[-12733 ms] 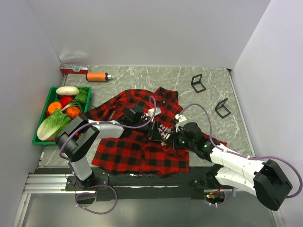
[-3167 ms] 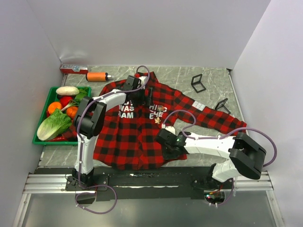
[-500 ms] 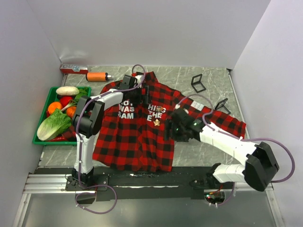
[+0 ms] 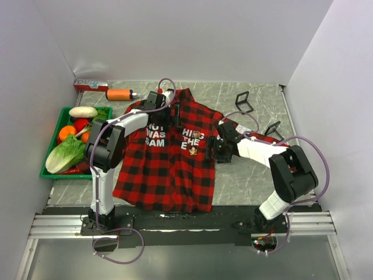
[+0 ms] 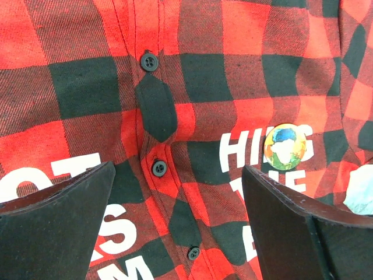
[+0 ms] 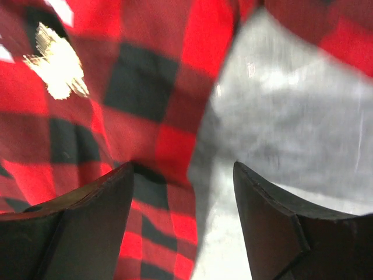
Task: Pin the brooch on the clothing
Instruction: Adjust the clothing with brooches at the center of the board.
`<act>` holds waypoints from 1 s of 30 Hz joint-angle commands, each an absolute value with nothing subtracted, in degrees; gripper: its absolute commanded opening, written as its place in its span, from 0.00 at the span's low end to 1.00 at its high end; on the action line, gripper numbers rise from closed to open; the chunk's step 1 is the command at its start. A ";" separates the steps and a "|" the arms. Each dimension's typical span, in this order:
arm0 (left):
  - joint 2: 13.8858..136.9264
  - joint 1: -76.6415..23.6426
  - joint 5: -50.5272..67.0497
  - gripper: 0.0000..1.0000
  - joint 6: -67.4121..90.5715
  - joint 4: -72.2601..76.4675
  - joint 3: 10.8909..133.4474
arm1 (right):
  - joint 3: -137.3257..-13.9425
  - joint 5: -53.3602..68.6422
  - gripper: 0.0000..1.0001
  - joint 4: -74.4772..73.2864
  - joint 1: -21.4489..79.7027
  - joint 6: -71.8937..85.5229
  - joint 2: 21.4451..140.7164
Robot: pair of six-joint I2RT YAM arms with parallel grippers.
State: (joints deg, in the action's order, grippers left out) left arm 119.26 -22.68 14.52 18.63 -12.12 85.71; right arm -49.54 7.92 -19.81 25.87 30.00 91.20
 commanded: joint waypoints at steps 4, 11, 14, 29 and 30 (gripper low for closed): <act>119.27 -22.59 13.62 0.96 17.40 -12.30 85.69 | -50.89 11.33 0.75 -12.14 23.56 29.18 93.69; 122.52 -22.06 12.48 0.96 16.79 -12.57 85.69 | -54.40 12.83 0.52 -11.51 23.29 29.00 97.64; 123.57 -21.89 11.78 0.96 16.52 -12.57 85.61 | -55.11 11.34 0.29 -13.09 22.94 28.74 98.96; 125.51 -21.18 9.94 0.97 16.17 -13.09 85.26 | -52.65 5.80 0.00 -16.52 16.52 27.95 99.93; 125.51 -21.18 10.02 0.96 16.00 -13.18 85.17 | -52.65 5.97 0.00 -16.44 16.44 28.12 99.76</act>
State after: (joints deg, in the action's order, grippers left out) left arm 121.89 -21.87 12.95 17.21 -10.09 85.84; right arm -53.34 10.39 -13.30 17.37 29.30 98.59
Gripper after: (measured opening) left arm 0.966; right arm 0.016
